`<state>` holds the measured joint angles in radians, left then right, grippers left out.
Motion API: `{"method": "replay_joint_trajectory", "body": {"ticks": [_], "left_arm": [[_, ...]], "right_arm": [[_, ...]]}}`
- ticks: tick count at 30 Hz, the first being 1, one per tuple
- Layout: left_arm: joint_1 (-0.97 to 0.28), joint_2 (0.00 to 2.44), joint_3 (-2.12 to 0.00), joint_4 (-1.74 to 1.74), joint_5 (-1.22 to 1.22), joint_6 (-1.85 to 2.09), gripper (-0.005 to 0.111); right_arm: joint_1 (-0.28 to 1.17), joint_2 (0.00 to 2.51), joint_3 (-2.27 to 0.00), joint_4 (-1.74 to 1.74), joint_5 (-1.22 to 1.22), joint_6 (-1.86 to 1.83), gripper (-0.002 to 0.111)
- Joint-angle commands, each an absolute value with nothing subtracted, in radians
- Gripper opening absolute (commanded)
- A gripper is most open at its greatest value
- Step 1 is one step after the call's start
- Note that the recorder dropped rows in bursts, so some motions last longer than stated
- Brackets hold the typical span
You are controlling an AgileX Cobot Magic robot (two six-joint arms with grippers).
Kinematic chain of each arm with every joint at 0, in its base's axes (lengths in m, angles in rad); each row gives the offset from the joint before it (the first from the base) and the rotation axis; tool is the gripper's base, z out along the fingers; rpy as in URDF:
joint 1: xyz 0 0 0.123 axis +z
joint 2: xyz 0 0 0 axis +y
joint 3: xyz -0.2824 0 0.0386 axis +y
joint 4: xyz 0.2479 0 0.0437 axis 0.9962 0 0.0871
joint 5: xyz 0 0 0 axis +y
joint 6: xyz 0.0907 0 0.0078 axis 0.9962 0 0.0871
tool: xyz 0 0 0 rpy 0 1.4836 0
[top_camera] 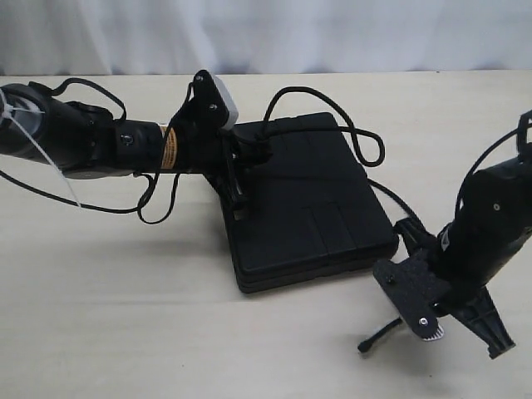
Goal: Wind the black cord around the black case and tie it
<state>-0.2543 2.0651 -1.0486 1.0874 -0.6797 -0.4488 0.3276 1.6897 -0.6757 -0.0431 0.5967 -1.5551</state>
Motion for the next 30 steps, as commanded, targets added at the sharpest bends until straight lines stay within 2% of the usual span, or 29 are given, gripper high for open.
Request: {"method": "replay_joint_trajectory", "body": {"ticks": [1,6,12,16,19,21,26,30], "left_arm": [[-0.256,2.054,-1.048,1.088,-0.704,-0.46,0.0],[-0.256,2.054,-1.048,1.107,-0.734,-0.46,0.0],[-0.256,2.054,-1.048,1.161,-0.671,-0.422,0.0],[-0.256,2.054,-1.048,1.17,-0.6,-0.369,0.0],[-0.256,2.054,-1.048,1.238,-0.582,-0.359,0.0],[-0.256,2.054,-1.048,1.341,-0.663,-0.356,0.0],[-0.256,2.054,-1.048,1.317,-0.796,-0.333,0.0],[-0.256,2.058,-1.048,1.292,-0.799,-0.32,0.0]], "right_arm": [[0.325,1.516,-0.672,-0.015,0.592,-1.544,0.005],[0.287,1.372,-0.672,0.037,0.429,-1.321,0.004],[0.141,1.358,-0.674,0.137,0.335,-1.395,0.004],[0.103,1.358,-0.674,0.278,0.287,-1.519,0.004],[0.101,1.365,-0.674,0.307,0.168,-1.514,0.004],[0.101,1.387,-0.674,0.307,0.075,-1.434,0.004],[0.108,1.496,-0.674,0.301,0.102,-1.549,0.004],[0.184,1.499,-0.697,0.301,0.102,-1.577,0.004]]}}
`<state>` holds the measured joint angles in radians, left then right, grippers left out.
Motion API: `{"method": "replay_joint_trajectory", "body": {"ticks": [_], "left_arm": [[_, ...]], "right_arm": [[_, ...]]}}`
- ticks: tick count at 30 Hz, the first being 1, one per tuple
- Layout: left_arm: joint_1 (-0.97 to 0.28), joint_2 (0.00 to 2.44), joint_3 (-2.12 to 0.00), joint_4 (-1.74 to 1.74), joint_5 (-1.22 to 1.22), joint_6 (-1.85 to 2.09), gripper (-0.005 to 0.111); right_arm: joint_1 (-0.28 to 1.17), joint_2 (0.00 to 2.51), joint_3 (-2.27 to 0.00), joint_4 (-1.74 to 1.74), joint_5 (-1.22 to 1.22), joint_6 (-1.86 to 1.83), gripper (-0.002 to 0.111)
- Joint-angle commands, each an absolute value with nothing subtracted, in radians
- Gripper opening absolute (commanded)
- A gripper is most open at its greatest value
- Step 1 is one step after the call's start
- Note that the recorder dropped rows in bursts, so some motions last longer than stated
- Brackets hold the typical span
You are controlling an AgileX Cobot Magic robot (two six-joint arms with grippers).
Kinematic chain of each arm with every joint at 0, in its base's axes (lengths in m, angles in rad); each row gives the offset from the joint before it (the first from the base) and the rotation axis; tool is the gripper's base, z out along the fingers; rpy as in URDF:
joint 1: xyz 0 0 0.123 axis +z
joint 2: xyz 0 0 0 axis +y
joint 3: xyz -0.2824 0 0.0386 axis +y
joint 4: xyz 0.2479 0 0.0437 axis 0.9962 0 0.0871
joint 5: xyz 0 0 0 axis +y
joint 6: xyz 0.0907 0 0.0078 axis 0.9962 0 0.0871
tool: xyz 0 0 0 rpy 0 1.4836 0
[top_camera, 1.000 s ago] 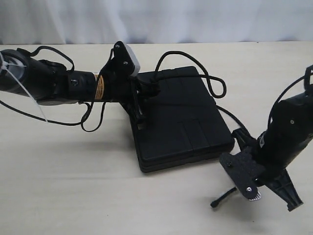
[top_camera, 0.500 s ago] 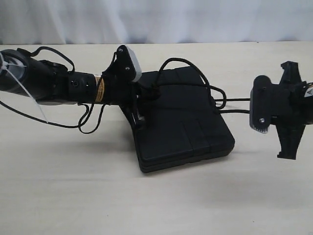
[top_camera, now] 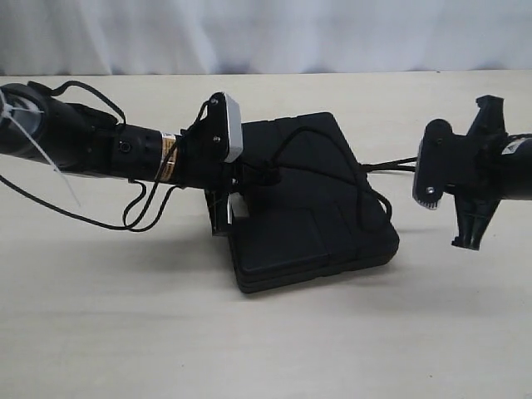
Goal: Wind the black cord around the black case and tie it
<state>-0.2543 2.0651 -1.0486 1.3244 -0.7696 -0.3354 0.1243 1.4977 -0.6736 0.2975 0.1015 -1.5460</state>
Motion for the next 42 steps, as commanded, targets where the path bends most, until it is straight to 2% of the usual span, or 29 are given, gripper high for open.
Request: {"method": "replay_joint_trajectory", "body": {"ticks": [1,3,6,11,15,20,31,37,39,42], "left_arm": [[-0.256,2.064,-1.048,1.292,-0.799,-0.314,0.0],[-0.256,2.076,-1.05,1.248,-0.795,-0.31,0.0],[-0.256,2.081,-1.05,1.235,-0.783,-0.31,0.0],[-0.256,2.082,-1.05,1.265,-0.743,-0.308,0.0],[-0.256,2.082,-1.05,1.27,-0.729,-0.308,0.0],[-0.256,2.086,-1.05,1.23,-0.68,-0.308,0.0],[-0.256,2.088,-1.05,1.228,-0.689,-0.308,0.0],[-0.256,2.088,-1.05,1.221,-0.723,-0.31,0.001],[-0.256,2.088,-1.05,1.216,-0.723,-0.315,0.006],[-0.256,2.088,-1.05,1.211,-0.713,-0.325,0.025]], "right_arm": [[0.211,1.499,-0.704,0.301,0.102,-1.577,0.004],[0.303,1.501,-0.726,0.301,0.1,-1.577,0.004],[0.34,1.501,-0.738,0.303,0.1,-1.577,0.004],[0.299,1.501,-0.744,0.398,0.017,-1.551,0.004],[0.282,1.501,-0.744,0.384,0.17,-1.66,0.004],[0.282,1.501,-0.744,0.389,0.218,-1.671,0.004],[0.395,1.498,-0.744,0.389,0.213,-1.682,0.004],[0.41,1.498,-0.744,0.389,0.21,-1.682,0.004],[0.41,1.498,-0.744,0.389,0.21,-1.68,0.004],[0.41,1.498,-0.744,0.421,0.199,-1.679,0.004]]}}
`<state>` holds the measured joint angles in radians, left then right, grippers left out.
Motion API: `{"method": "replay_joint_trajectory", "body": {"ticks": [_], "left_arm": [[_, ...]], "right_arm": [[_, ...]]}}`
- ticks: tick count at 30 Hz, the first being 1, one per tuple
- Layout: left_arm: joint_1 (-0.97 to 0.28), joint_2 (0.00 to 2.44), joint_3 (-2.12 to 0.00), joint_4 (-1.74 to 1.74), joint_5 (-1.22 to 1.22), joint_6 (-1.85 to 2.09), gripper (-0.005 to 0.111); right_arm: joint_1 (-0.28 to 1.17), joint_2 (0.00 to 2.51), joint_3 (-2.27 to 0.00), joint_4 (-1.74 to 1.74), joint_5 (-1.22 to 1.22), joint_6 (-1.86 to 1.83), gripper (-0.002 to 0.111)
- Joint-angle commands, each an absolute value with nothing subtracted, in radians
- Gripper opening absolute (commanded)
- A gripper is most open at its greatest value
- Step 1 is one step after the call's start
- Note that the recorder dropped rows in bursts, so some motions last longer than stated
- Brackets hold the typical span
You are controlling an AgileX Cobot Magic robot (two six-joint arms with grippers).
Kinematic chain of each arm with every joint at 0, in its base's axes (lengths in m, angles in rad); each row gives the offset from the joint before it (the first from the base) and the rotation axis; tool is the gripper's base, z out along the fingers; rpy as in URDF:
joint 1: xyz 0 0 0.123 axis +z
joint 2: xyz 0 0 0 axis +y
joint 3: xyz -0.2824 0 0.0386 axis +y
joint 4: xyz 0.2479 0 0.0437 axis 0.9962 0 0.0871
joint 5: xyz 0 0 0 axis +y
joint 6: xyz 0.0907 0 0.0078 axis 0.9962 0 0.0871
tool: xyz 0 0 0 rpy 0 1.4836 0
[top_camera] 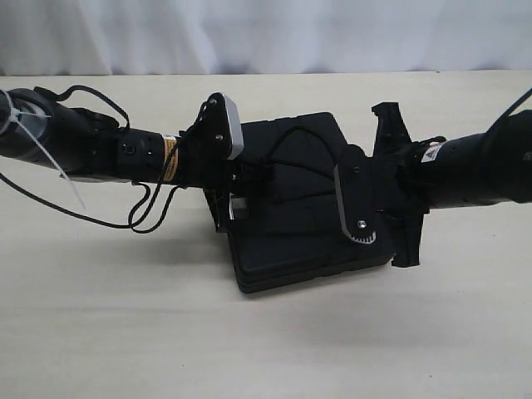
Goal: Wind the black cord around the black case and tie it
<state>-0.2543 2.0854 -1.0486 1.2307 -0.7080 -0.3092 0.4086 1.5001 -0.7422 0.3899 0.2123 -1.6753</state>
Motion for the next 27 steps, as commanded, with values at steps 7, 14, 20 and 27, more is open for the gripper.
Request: {"method": "replay_joint_trajectory", "body": {"ticks": [7,14,20,27], "left_arm": [[-0.256,2.088,-1.05,1.118,-0.623,-0.368,0.064],[-0.256,2.043,-1.05,1.115,-0.546,-0.503,0.079],[-0.256,1.934,-1.05,1.23,-0.412,-0.702,0.08],[-0.256,1.906,-1.05,1.273,-0.453,-0.789,0.08]], "right_arm": [[0.41,1.498,-0.744,0.51,0.117,-1.679,0.004],[0.41,1.498,-0.744,0.578,0.113,-1.679,0.004],[0.41,1.498,-0.783,0.703,0.159,-1.679,0.004],[0.41,1.5,-0.808,0.729,0.186,-1.679,0.004]]}}
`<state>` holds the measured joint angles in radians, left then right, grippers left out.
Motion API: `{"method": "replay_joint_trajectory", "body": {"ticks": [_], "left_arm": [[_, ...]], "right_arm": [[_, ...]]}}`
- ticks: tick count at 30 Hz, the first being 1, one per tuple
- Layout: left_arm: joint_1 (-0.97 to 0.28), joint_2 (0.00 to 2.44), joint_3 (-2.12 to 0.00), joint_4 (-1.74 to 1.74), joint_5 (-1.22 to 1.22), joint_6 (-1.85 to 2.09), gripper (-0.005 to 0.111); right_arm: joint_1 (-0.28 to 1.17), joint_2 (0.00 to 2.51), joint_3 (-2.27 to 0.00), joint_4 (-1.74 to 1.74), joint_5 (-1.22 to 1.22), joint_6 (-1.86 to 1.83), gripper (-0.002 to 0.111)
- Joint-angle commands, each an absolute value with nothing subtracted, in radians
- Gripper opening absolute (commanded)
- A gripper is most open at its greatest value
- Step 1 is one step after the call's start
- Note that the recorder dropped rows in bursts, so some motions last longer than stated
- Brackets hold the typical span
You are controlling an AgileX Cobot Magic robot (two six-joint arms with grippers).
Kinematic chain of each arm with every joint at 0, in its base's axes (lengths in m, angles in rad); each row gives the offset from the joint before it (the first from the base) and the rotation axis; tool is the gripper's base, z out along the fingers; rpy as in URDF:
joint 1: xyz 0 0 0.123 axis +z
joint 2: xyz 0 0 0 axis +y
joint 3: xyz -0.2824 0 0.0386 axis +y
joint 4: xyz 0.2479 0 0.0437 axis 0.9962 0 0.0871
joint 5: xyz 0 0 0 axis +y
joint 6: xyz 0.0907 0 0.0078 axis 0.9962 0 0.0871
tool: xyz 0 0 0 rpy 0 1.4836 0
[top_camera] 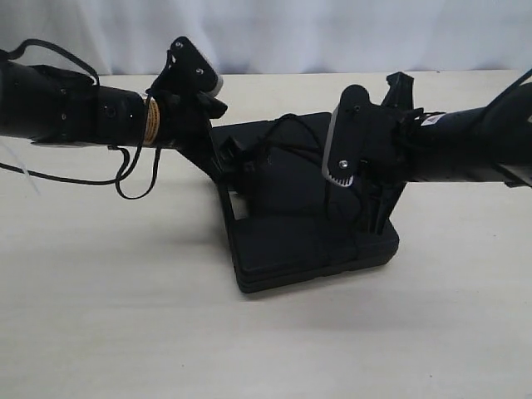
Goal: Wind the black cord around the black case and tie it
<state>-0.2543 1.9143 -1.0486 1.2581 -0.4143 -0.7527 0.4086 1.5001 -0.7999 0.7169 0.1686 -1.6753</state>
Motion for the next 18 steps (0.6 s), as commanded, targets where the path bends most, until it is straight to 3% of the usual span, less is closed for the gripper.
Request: {"method": "replay_joint_trajectory", "body": {"ticks": [1,18], "left_arm": [[-0.256,1.906,-1.05,1.273,-0.458,-0.789,0.08],[-0.254,1.908,-1.05,1.436,-0.7,-0.798,0.079]], "right_arm": [[0.41,1.5,-0.808,0.737,0.19,-1.679,0.004],[0.41,1.5,-0.808,0.823,0.188,-1.679,0.004]]}}
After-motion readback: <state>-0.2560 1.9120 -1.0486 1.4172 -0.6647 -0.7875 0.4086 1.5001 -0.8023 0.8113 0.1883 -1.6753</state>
